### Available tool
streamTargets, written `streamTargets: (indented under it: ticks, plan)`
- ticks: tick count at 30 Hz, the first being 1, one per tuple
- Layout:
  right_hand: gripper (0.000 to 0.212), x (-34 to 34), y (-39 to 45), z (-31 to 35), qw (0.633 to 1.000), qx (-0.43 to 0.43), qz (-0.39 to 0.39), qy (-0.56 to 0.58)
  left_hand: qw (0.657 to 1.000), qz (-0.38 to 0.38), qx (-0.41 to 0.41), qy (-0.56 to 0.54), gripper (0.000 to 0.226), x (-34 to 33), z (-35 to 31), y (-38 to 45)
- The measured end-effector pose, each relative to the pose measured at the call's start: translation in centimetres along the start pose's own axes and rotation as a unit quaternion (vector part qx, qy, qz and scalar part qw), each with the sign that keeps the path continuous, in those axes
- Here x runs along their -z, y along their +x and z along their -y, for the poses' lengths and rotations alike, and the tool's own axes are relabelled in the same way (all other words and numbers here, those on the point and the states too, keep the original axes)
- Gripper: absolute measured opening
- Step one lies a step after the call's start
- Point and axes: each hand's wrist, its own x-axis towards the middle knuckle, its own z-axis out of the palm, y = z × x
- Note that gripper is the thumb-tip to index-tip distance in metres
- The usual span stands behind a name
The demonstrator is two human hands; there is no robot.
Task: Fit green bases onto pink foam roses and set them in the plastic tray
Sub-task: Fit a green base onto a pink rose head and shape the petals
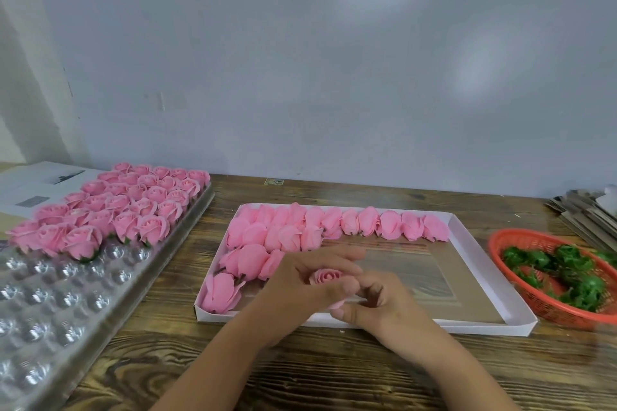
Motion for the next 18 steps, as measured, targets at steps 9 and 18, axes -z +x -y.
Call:
streamTargets:
  ticks: [9,18]
  plan:
    - [0.027,0.6,-0.1,0.6,0.995,0.014,0.039,0.088,0.994,0.087,0.053,0.035,0.075,0.3,-0.3,-0.1]
    - [0.026,0.8,-0.4,1.2,0.987,-0.007,0.127,0.094,0.997,0.068,0.028,-0.010,0.015,0.3,-0.6,-0.3]
